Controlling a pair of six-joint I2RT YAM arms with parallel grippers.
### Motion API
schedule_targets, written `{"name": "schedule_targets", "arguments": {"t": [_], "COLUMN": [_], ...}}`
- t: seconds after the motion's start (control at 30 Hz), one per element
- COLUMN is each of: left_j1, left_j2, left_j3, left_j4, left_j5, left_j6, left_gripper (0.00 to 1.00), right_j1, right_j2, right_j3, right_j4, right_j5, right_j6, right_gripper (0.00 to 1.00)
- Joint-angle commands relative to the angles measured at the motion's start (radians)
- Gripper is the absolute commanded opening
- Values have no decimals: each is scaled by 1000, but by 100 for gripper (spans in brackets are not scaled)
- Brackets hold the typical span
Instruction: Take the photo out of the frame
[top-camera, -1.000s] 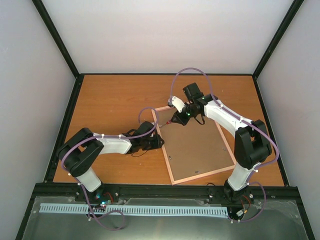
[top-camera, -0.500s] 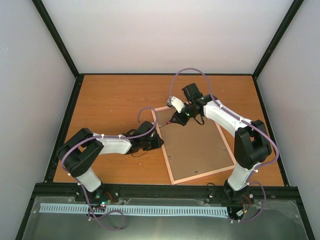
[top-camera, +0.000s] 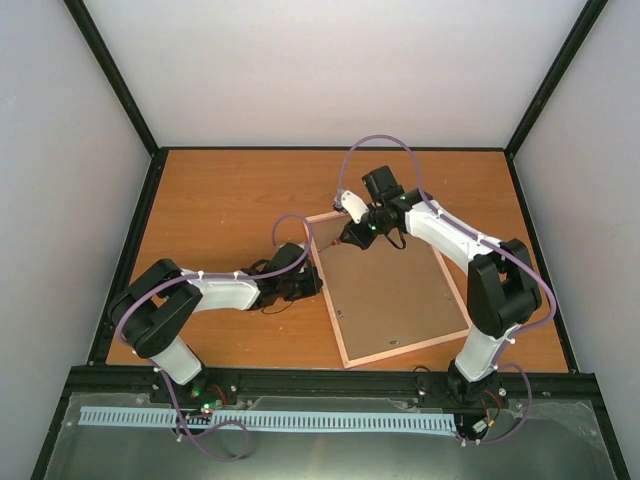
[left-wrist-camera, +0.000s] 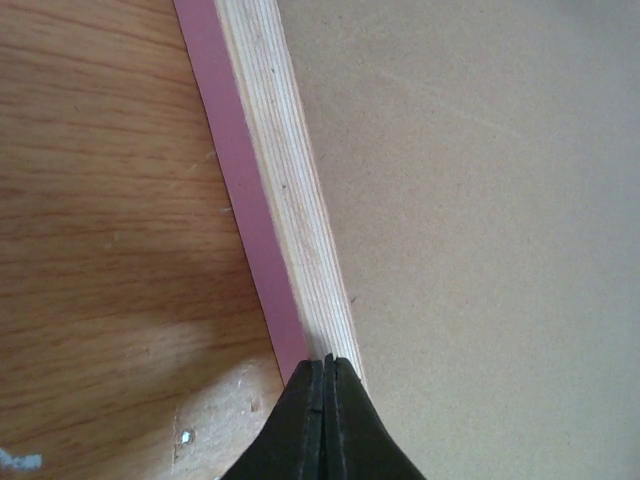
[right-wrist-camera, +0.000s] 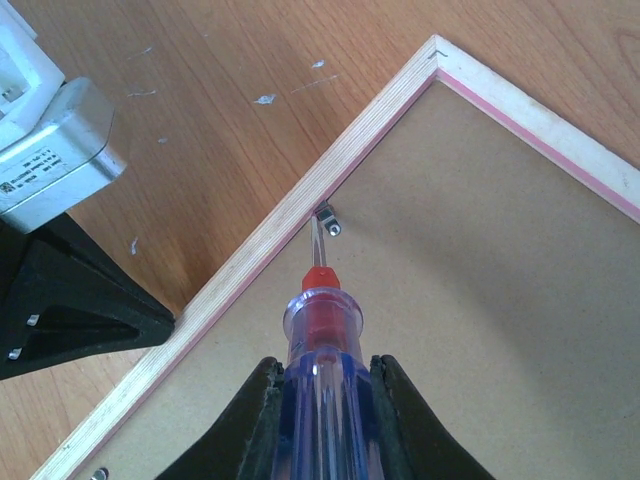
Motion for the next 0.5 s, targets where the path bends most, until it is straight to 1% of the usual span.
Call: {"name": "schedule_targets", "arguments": {"t": [0.0,0.1,0.27,0.33,0.47], "left_j1": [-5,-5,-7,-7,-21], "left_j2": [30,10,8,37,96], "left_j3": [-28,-29,-23,-7,47], "left_j4": [-67,-70,-62,-64,-87], "left_j5": [6,4,22,37,38], "left_j6": [5,6,1,11,22], "left_gripper": [2,17,39,43,44], "right_j1": [7,7,7,8,9], "right_j2": [34,37,40,43,47], "right_j3": [-9,-7,-8,-7,-7], "right_j4": [19,17,17,17,16], "right_j5": [62,61,60,57,56], "right_j6": [20,19,18,18,18], "right_gripper": [3,3,3,3,3]}}
